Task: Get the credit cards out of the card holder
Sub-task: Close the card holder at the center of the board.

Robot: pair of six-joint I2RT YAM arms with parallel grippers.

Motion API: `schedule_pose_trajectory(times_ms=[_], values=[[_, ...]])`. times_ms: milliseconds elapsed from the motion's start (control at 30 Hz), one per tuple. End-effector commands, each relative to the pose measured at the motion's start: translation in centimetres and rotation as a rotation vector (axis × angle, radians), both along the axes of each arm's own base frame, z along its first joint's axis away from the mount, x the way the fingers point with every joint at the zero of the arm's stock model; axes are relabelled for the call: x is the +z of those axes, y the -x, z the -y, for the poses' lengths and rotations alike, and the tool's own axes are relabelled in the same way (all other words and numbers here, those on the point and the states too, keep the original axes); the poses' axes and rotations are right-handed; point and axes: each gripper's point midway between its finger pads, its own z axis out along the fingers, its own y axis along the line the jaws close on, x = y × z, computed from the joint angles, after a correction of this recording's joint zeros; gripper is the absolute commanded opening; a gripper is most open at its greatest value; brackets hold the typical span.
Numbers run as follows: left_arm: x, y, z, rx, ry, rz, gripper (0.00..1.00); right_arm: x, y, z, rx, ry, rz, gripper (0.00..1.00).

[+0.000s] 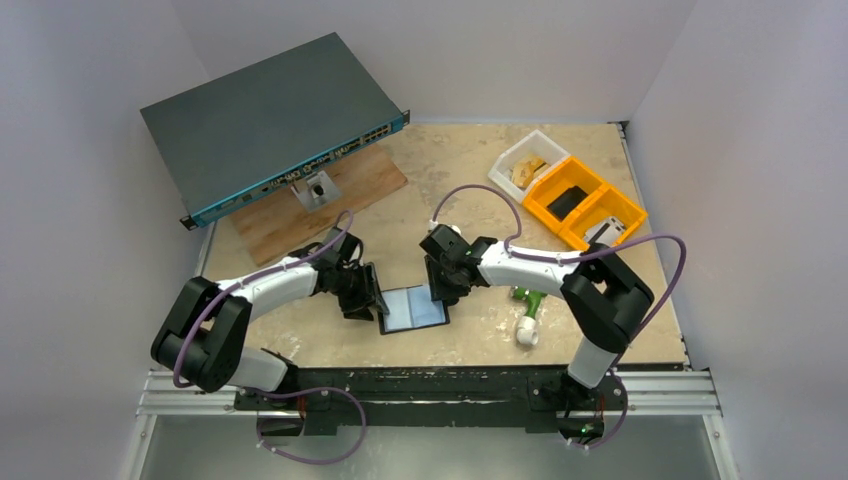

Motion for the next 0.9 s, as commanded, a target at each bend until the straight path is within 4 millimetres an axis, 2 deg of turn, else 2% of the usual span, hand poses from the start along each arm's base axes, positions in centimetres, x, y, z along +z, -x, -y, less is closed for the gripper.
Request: schedule_pose_trajectory(times_ms=[0, 233, 367, 500, 700, 867], values=[[-1.7, -0.3, -0.8, 0.007, -0.059, 0.017, 0.47, -0.9, -0.2, 0.4, -0.031, 0.016, 0.006, 0.32], [-2.1, -0.2, 0.0, -0.012, -0.022, 0.008, 0.53, -3.1, 1.2, 1.4, -0.047, 0.051, -0.058, 0.18], [-1.9, -0.4, 1.0, -0.011, 0.027, 0.01, 0.52, -3.6, 1.4, 1.2, -0.039, 0.041, -0.074, 0.14], [-0.8, -0.7, 1.5, -0.011, 0.058, 0.037, 0.5, -3.8, 1.6, 0.8, -0.032, 0.023, -0.087, 0.12], [1.6, -1.3, 2.1, -0.016, 0.099, 0.088, 0.46, -3.0, 1.0, 0.4, -0.029, 0.008, -0.059, 0.16], [3.4, -1.6, 2.4, -0.026, 0.109, 0.123, 0.41, -2.3, 1.0, -0.6, -0.025, -0.039, -0.067, 0.2]])
